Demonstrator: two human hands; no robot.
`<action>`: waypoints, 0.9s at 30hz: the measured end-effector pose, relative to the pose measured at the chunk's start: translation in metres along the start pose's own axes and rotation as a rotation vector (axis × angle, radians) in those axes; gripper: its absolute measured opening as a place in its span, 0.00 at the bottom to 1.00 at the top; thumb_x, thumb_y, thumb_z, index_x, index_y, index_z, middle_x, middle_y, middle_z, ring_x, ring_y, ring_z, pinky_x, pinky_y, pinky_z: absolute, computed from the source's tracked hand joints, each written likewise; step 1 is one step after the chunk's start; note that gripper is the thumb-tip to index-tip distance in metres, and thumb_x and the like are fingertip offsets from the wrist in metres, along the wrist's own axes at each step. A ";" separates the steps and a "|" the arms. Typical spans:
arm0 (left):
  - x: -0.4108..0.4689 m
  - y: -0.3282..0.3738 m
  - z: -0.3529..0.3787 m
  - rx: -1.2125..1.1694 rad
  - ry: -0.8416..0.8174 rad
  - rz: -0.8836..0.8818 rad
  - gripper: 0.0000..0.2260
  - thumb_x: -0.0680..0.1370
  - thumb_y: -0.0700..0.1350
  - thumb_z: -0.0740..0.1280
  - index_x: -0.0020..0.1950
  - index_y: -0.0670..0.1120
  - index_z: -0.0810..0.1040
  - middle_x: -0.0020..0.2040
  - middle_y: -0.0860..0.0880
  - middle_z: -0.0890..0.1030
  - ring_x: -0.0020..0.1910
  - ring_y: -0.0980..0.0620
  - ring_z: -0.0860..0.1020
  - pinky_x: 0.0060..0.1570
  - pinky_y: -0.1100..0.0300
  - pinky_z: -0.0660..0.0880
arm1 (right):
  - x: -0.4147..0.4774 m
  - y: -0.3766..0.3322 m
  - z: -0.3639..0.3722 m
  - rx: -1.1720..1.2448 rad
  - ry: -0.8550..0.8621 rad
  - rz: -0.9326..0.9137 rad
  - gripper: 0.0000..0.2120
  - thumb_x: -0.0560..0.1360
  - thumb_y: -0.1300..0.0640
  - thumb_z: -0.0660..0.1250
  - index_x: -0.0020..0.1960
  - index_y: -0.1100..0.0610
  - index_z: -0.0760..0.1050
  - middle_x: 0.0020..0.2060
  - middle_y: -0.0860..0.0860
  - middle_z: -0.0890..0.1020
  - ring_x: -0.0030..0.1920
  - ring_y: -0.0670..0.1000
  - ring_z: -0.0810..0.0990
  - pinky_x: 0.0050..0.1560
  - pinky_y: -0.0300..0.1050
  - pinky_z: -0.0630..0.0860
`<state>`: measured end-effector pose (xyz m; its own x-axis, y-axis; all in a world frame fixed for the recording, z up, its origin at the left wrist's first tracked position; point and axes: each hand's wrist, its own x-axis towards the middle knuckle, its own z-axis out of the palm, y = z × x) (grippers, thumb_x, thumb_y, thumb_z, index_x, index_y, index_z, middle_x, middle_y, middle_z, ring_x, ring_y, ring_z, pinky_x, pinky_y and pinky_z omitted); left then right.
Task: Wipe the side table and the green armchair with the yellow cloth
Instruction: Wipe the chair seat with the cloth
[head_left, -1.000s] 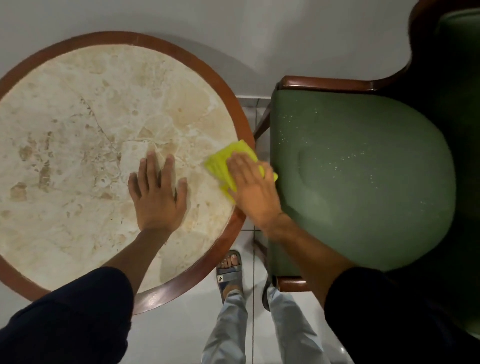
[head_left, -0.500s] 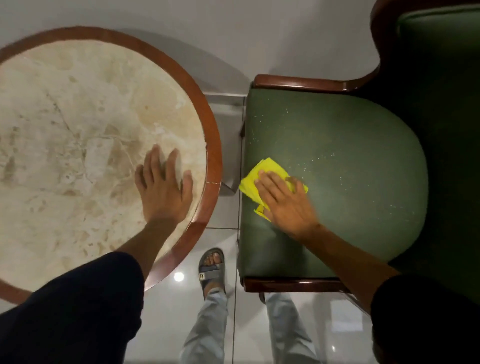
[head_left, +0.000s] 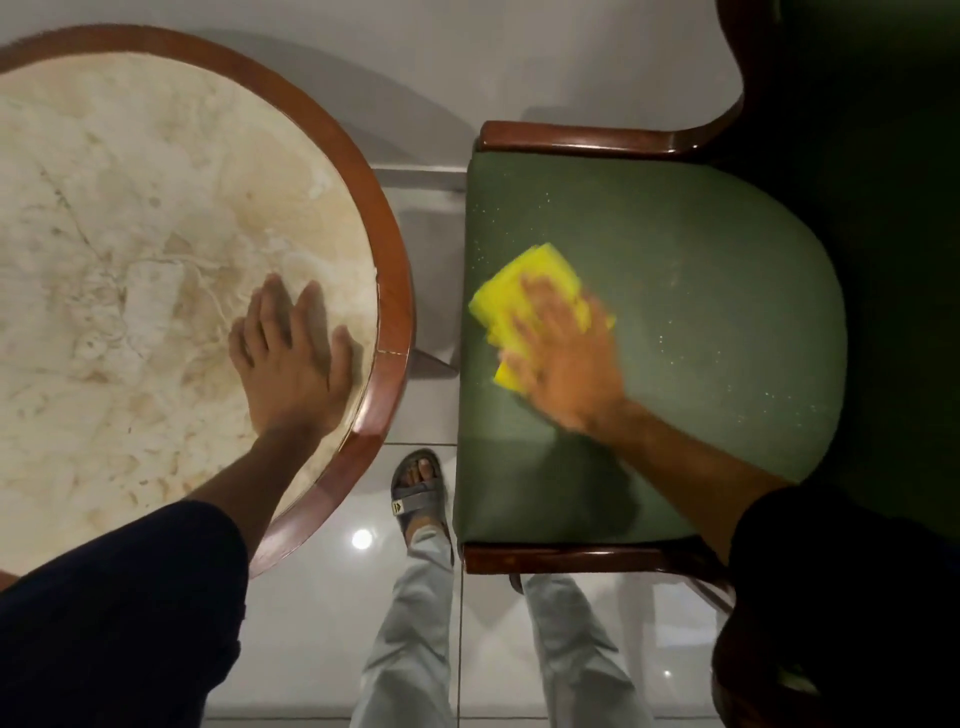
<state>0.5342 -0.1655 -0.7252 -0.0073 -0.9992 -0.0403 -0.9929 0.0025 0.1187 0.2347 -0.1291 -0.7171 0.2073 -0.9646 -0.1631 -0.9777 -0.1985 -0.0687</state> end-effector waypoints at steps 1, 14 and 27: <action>-0.002 0.009 0.002 0.001 -0.014 0.014 0.26 0.82 0.59 0.49 0.79 0.51 0.55 0.81 0.41 0.56 0.80 0.39 0.56 0.76 0.39 0.53 | -0.024 -0.014 0.006 -0.047 -0.060 -0.167 0.27 0.78 0.44 0.53 0.75 0.50 0.64 0.77 0.55 0.63 0.77 0.58 0.60 0.72 0.61 0.52; -0.025 0.112 0.006 -0.049 -0.030 0.045 0.26 0.82 0.59 0.49 0.78 0.52 0.58 0.81 0.41 0.58 0.80 0.40 0.56 0.77 0.40 0.53 | 0.058 0.100 -0.042 -0.272 -0.278 -0.167 0.23 0.80 0.46 0.51 0.74 0.49 0.64 0.78 0.56 0.60 0.78 0.57 0.55 0.75 0.64 0.49; -0.074 0.161 0.024 -0.059 -0.045 -0.055 0.23 0.82 0.53 0.54 0.75 0.47 0.65 0.78 0.39 0.64 0.78 0.39 0.60 0.76 0.39 0.55 | -0.050 0.116 0.022 -0.130 -0.278 -0.394 0.25 0.80 0.44 0.50 0.75 0.48 0.60 0.78 0.55 0.60 0.77 0.59 0.59 0.74 0.65 0.54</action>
<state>0.3719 -0.0906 -0.7268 0.0403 -0.9949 -0.0925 -0.9833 -0.0559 0.1732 0.1120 -0.0996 -0.7382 0.5459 -0.7326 -0.4067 -0.8155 -0.5759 -0.0572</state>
